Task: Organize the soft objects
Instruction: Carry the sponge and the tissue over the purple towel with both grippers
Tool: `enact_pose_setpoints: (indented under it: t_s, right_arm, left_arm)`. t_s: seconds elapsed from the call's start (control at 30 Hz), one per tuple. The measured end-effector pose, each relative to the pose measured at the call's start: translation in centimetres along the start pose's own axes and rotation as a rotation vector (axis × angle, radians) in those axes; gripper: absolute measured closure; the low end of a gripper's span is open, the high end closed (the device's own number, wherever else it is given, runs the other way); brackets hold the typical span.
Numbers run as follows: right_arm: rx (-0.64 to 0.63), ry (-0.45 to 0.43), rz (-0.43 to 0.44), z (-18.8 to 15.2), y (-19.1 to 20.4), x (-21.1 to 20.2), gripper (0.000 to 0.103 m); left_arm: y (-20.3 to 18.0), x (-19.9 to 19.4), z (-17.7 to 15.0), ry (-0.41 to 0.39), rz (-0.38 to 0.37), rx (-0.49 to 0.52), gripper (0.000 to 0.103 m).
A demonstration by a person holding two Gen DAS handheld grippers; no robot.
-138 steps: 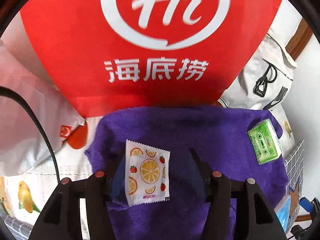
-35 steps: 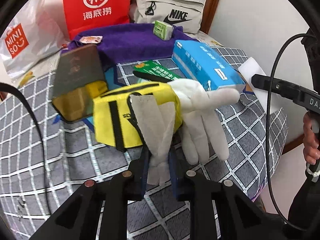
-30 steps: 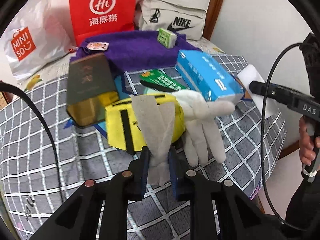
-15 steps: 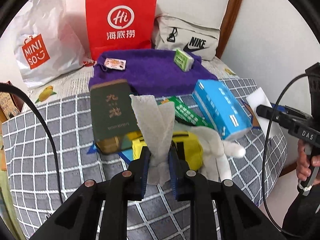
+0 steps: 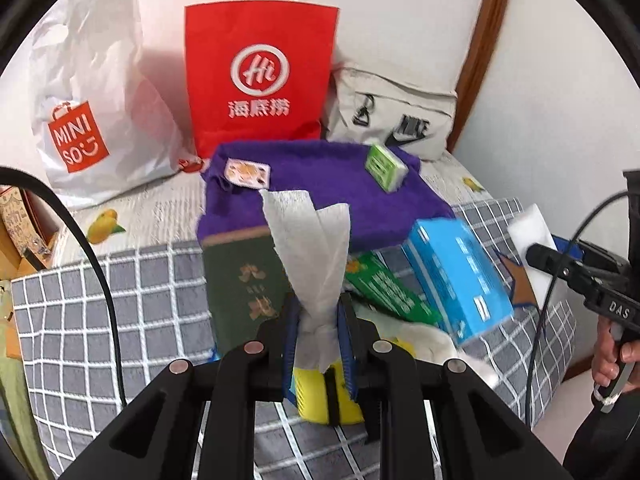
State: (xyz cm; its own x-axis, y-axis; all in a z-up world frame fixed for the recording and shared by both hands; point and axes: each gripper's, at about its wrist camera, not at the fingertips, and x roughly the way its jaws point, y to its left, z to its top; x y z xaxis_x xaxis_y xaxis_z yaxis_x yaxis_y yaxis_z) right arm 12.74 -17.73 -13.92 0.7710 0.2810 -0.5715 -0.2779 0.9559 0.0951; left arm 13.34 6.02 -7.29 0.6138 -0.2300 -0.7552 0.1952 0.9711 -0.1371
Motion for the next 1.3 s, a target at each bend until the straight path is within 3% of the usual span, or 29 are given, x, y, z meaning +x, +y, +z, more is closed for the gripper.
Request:
enact_pose_setpoints:
  t_s: [0.37,1.17,1.3]
  right_arm:
    - [0.02,-0.028,-0.034,2.9,-1.4,1.5,0.053]
    - [0.051,0.08,-0.089,8.2,-5.4,11.1,0.053]
    - [0.015,0.112,-0.133,8.3,-5.3,13.2,0.053]
  left_arm:
    - [2.1,0.5,3.4,-0.027,0.015,-0.025,0.084]
    - [4.4,6.8,8.0,0.043,0.013,-0.032,0.084]
    - [4.3,7.5,8.5,0.045,0.003,-0.031,0.084]
